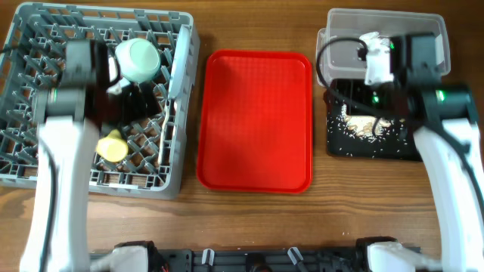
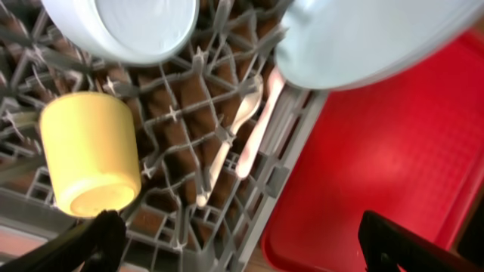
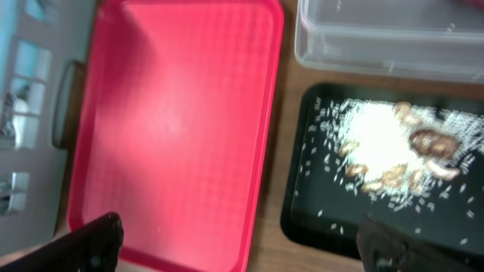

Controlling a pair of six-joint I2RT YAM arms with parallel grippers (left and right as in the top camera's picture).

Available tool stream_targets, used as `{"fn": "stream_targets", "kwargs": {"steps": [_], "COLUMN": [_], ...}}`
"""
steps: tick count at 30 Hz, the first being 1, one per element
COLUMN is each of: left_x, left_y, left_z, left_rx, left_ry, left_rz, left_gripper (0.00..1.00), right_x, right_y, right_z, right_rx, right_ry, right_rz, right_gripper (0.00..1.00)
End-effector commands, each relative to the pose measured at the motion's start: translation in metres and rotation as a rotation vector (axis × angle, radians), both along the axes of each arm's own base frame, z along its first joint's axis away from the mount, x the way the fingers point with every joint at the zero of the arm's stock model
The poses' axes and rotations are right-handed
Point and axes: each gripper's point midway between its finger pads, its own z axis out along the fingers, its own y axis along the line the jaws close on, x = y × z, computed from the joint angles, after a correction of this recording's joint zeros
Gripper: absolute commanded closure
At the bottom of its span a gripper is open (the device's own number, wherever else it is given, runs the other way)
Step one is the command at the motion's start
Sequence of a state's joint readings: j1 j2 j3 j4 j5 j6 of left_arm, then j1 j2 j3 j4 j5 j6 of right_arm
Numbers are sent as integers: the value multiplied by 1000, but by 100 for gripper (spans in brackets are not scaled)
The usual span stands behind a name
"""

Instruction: Sort waste into correct bins and load items into the dishwasher rack

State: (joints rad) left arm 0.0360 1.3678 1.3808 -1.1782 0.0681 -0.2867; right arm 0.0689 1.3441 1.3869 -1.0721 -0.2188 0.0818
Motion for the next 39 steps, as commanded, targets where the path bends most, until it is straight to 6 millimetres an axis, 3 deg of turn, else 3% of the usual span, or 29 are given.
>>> {"fn": "stream_targets", "kwargs": {"steps": [1, 8, 14, 24, 35, 39], "left_x": [-32, -84, -108, -113, -113, -113], "left_y": [-3, -5, -6, -6, -6, -6], "left_z": [8, 21, 49, 55, 55, 55], "left_rx": [36, 38, 46, 48, 48, 49], "left_ry": [-153, -436, -595, -628, -628, -628], "left_rz": [-56, -44, -42, -42, -42, -42], "left_gripper": [0, 0, 0, 0, 0, 0], "right_x": [-25, -71, -97, -91, -74, -65], "right_y": [-9, -36, -42, -42, -47, -45], "right_z": [22, 50, 50, 41, 19, 36], "right_rx": [-33, -113, -138, -143, -208, -197], "right_ry": [-150, -350, -340, -299, -210, -302], "right_rz": [-13, -118, -133, -130, -114, -108], "right_gripper": [0, 0, 0, 0, 0, 0]}}
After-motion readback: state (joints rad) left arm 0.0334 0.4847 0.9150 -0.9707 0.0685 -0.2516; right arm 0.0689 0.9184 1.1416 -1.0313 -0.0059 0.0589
